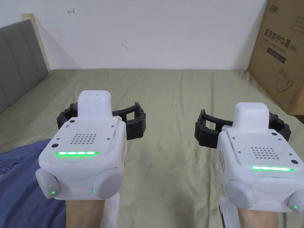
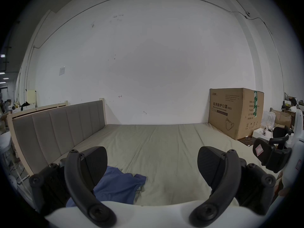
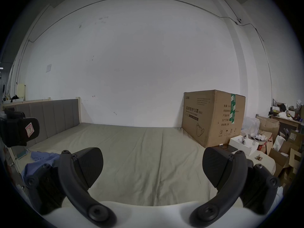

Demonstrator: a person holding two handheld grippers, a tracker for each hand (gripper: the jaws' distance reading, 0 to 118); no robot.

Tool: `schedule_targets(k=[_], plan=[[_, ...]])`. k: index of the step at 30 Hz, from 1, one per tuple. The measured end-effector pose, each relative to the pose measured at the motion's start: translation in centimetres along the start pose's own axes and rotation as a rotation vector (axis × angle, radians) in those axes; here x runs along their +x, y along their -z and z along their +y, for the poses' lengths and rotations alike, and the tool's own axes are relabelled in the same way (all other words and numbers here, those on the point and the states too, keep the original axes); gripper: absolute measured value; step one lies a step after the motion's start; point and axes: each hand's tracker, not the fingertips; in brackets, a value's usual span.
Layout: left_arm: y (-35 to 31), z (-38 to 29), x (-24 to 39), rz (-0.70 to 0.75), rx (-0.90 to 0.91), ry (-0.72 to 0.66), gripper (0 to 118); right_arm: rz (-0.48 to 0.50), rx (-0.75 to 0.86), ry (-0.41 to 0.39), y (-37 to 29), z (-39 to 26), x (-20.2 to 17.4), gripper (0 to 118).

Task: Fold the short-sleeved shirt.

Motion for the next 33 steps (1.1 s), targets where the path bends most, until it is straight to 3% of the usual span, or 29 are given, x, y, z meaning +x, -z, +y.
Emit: schedule_targets(k=[4, 10, 14, 16, 17, 19, 21, 25, 33], plan=[[-0.1, 0.1, 0.1, 0.002, 0.001, -0.006, 112, 0.009, -0.008, -0.014, 0.0, 0.0, -0.1, 118], [-0.4, 0.0, 0.5, 0.003, 0.025, 0.019, 112, 0.044, -0.029, 0.04, 0.0, 0.4, 0.2, 118], [-0.6, 0.2, 0.5, 0.006, 0.029, 0.027, 108, 0.026, -0.021, 0.015, -0.2, 0.3, 0.2, 108], [-0.6, 0.2, 0.5, -0.002, 0.022, 0.029, 94, 0.024, -0.019, 0.019, -0.3, 0.3, 0.2, 86], [-0.6, 0.2, 0.6, -0.001, 0.021, 0.029, 75, 0.026, -0.02, 0.034, -0.3, 0.3, 0.3, 57], [-0.6, 0.1, 0.6, 0.007, 0.018, 0.032, 41, 0.063, -0.05, 0.081, -0.1, 0.4, 0.8, 18], [-0.6, 0.0, 0.6, -0.004, 0.02, 0.042, 5, 0.071, -0.059, 0.094, 0.1, 0.3, 1.2, 10], [-0.9, -0.2, 0.5, -0.027, 0.036, 0.046, 0, 0.045, -0.049, 0.028, -0.2, 0.0, 0.6, 0], [-0.5, 0.0, 0.2, -0.035, 0.016, 0.017, 0, 0.025, -0.054, 0.048, 0.0, 0.0, 0.3, 0]])
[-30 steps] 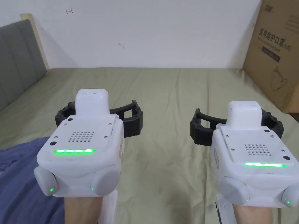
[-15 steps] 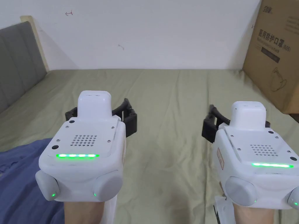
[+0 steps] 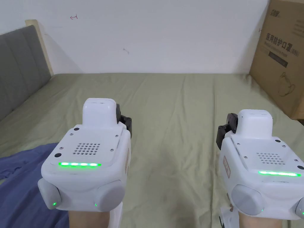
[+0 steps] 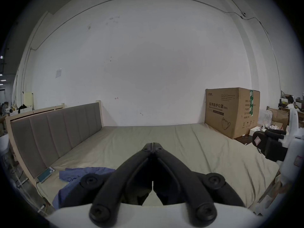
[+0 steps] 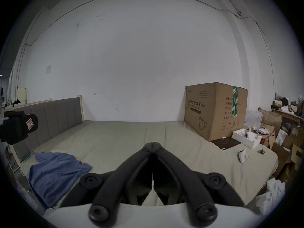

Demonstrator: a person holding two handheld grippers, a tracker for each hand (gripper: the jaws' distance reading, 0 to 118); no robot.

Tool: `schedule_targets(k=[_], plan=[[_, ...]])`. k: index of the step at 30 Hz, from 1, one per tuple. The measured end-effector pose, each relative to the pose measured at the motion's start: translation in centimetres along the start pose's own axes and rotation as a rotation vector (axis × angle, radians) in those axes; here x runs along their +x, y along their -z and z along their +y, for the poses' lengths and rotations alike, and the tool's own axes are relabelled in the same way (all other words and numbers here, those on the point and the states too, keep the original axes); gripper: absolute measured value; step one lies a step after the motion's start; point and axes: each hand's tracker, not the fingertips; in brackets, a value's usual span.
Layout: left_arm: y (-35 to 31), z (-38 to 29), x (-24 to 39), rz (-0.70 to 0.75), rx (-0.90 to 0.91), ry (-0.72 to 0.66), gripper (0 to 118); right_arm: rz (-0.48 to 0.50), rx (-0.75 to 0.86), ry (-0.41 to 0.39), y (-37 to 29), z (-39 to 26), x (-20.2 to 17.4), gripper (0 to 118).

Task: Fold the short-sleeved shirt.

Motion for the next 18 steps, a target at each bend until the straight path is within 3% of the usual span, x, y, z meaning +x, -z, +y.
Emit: schedule_targets(k=[8, 18], plan=[[-1.0, 0.8, -3.4, 0.086, -0.007, -0.012, 0, 0.085, -0.007, 0.035, 1.5, 1.1, -2.8, 0], [-5.6, 1.3, -13.1, 0.38, -0.029, -0.009, 0, 0.388, -0.036, 0.0, 2.9, 1.7, -14.6, 0]])
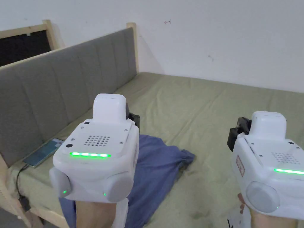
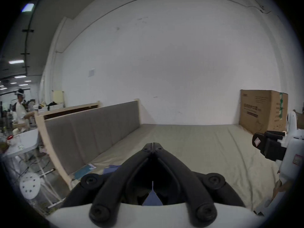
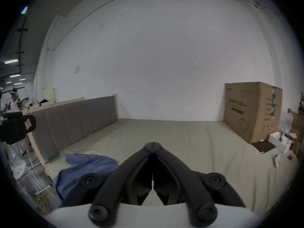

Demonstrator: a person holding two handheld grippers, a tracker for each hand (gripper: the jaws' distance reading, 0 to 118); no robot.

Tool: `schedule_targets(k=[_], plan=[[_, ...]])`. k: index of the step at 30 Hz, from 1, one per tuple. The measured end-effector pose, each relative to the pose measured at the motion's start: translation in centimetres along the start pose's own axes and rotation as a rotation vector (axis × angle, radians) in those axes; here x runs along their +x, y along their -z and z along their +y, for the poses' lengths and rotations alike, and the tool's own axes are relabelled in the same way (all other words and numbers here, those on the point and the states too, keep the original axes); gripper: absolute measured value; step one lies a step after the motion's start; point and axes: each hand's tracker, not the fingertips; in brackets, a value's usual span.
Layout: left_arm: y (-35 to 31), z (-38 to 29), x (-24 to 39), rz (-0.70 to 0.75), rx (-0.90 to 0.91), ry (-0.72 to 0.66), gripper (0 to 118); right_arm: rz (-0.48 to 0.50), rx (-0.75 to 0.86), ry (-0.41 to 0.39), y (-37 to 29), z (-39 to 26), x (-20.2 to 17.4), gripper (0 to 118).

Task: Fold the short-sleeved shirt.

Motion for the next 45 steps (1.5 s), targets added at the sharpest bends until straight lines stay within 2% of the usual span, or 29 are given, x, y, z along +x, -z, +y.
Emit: schedule_targets(k=[4, 7, 11, 17, 19, 21, 26, 29, 30, 31, 32, 34, 35, 36, 43, 45], plan=[[-0.7, -0.2, -3.9, 0.095, -0.023, -0.013, 0, 0.092, -0.011, 0.017, 1.3, 0.1, -3.9, 0], [-1.2, -0.4, -6.0, 0.168, -0.026, 0.012, 0, 0.14, -0.026, 0.0, 1.9, -0.2, -6.2, 0], [-1.1, -1.1, -7.6, 0.189, -0.052, -0.022, 0, 0.183, -0.049, -0.024, 2.3, -0.7, -8.0, 0], [2.2, -2.7, -7.7, 0.184, -0.199, -0.024, 0, 0.182, -0.083, -0.041, 2.9, -1.6, -8.2, 0], [4.0, -3.5, -7.7, 0.148, -0.223, -0.069, 0, 0.178, -0.102, -0.038, 3.2, -2.1, -7.8, 0], [6.4, -4.6, -7.7, 0.112, -0.307, -0.093, 0, 0.169, -0.119, -0.039, 3.6, -2.5, -7.5, 0], [15.0, -9.4, -6.8, 0.047, -0.564, 0.014, 0, 0.148, -0.179, -0.035, 5.1, -3.8, -6.6, 0], [19.6, -12.8, -6.3, 0.017, -0.727, -0.04, 0, 0.137, -0.221, -0.035, 6.3, -4.9, -6.2, 0], [21.0, -13.8, -6.3, -0.011, -0.771, -0.077, 3, 0.134, -0.232, -0.038, 6.7, -5.2, -6.1, 0], [22.0, -14.6, -6.3, -0.021, -0.805, -0.111, 16, 0.13, -0.245, -0.041, 7.2, -5.6, -6.0, 0], [23.2, -15.5, -6.1, -0.037, -0.832, -0.12, 40, 0.124, -0.261, -0.042, 7.6, -5.9, -5.8, 0], [25.3, -17.1, -5.5, -0.031, -0.922, -0.112, 76, 0.119, -0.286, -0.039, 8.5, -6.5, -5.6, 0], [25.6, -17.7, -5.0, -0.059, -0.95, -0.059, 96, 0.114, -0.298, -0.035, 8.9, -6.8, -5.4, 0], [26.0, -18.2, -4.7, -0.075, -0.967, -0.047, 104, 0.111, -0.308, -0.031, 9.2, -7.1, -5.3, 0], [27.1, -18.6, -2.5, -0.06, -0.939, -0.016, 106, 0.104, -0.375, -0.016, 11.3, -8.9, -4.5, 0], [26.7, -19.5, -1.6, -0.066, -1.013, 0.011, 106, 0.109, -0.389, -0.008, 11.6, -9.4, -4.3, 0]])
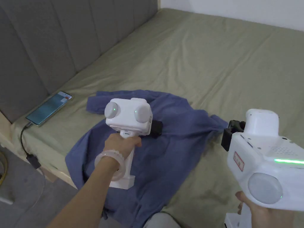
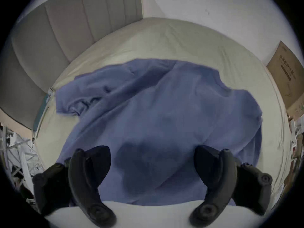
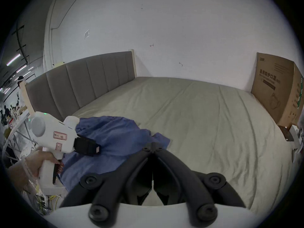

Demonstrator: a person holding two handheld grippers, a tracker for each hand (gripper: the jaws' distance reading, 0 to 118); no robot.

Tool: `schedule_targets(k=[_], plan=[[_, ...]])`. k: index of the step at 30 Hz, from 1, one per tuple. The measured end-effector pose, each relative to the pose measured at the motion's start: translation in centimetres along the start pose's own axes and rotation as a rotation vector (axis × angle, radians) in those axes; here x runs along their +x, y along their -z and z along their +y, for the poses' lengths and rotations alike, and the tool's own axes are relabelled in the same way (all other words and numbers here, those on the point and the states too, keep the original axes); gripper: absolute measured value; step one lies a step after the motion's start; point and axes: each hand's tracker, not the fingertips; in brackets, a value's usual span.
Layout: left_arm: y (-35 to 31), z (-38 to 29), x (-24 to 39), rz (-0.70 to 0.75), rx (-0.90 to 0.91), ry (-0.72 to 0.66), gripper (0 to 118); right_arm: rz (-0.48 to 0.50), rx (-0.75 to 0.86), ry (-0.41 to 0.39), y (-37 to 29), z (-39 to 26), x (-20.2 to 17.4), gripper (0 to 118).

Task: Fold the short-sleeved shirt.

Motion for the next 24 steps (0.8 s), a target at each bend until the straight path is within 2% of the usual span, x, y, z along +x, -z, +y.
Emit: schedule_targets(k=[2, 4, 5, 6, 7, 8, 10, 14, 16, 24], plan=[[1.1, -0.4, 0.2, -0.013, -0.053, -0.006, 104, 0.001, -0.012, -0.001, 0.3, -0.3, 0.2, 0], [0.1, -0.2, 0.2, -0.012, -0.011, -0.022, 100, 0.001, -0.021, 0.0, 0.5, -0.6, 0.3, 0], [-0.3, -0.2, 0.2, -0.023, -0.008, -0.018, 88, 0.001, -0.027, 0.004, 0.7, -0.7, 0.4, 0], [-0.3, 0.5, -0.4, -0.051, 0.004, -0.026, 71, -0.002, -0.035, 0.017, 0.9, -0.9, 0.5, 0], [-0.7, 0.6, -0.5, -0.048, 0.026, -0.036, 47, -0.008, -0.041, 0.033, 1.0, -1.0, 0.5, 0], [-0.8, 0.7, -0.4, -0.02, 0.036, -0.048, 1, -0.004, -0.048, 0.051, 1.1, -1.1, 0.6, 0], [-0.1, 0.9, -0.6, -0.033, 0.002, -0.058, 1, 0.009, -0.057, 0.072, 0.9, -1.3, 0.7, 0], [-1.0, 1.1, -0.7, -0.034, 0.007, -0.047, 1, 0.001, -0.056, 0.032, 0.2, -1.5, 0.9, 0], [-1.9, 1.2, -1.0, -0.055, 0.008, -0.078, 1, 0.001, -0.054, 0.05, -0.1, -1.3, 1.4, 0], [-9.3, 2.9, 0.6, -0.132, 0.165, -0.003, 1, -0.018, -0.008, 0.103, -2.9, -0.4, 3.4, 0]])
